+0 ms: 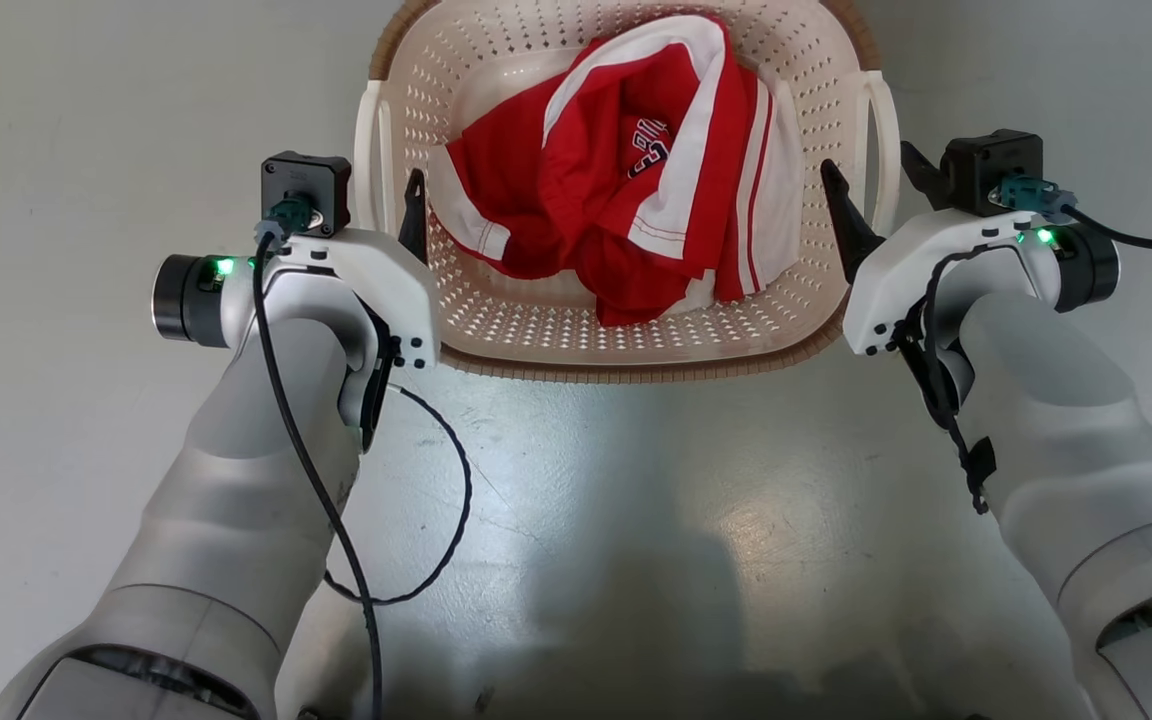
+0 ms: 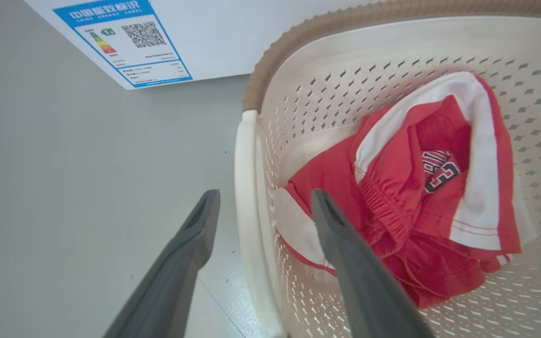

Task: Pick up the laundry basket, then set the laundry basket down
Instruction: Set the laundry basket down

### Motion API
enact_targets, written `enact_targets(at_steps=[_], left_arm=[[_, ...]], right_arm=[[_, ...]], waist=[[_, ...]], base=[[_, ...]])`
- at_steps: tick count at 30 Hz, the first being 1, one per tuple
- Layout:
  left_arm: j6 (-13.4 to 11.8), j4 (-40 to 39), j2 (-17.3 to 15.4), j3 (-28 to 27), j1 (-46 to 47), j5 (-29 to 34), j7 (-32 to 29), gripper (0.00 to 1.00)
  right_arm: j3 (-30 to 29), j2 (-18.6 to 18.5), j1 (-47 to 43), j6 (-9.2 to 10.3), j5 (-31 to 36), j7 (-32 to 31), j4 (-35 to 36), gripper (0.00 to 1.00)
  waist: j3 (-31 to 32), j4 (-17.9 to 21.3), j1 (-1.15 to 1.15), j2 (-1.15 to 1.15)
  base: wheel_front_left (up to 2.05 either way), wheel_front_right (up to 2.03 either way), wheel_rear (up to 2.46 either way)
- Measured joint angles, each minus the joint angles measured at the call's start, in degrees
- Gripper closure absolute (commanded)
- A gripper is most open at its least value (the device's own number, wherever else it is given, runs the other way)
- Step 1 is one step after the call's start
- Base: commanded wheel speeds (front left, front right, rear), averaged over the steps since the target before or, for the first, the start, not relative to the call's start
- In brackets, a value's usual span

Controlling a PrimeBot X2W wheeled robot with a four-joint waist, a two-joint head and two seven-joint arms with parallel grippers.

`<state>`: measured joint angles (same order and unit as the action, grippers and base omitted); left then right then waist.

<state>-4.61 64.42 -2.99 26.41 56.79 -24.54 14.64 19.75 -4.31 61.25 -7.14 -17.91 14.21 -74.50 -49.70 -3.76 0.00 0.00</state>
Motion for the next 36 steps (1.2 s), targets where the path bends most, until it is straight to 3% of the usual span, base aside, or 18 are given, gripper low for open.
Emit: enact_targets(at_steps=[8, 19, 36], left_arm=[[0.0, -3.23, -0.22, -2.08, -1.64, 0.94, 0.0, 0.0], [0.01, -13.26, -0.75, -7.91, -9.13, 3.49, 0.0, 0.0], [0.68, -35.72, 0.44, -19.03, -35.69, 10.22, 0.0, 0.0]], right_arm=[[-2.12, 0.0, -0.15, 0.0, 1.07, 0.0, 0.63, 0.0], [-5.78, 0.07, -7.12, 0.0, 2.37, 0.16, 8.42, 0.0], [-10.99, 0.67, -31.57, 0.0, 1.66, 0.16, 31.63, 0.0]], waist=[[2.42, 0.35, 0.0, 0.0], [9.18, 1.6, 0.0, 0.0], [27.79, 3.12, 0.0, 0.0]], base=[[0.0, 0.0, 0.0], [0.0, 0.0, 0.0], [0.0, 0.0, 0.0]])
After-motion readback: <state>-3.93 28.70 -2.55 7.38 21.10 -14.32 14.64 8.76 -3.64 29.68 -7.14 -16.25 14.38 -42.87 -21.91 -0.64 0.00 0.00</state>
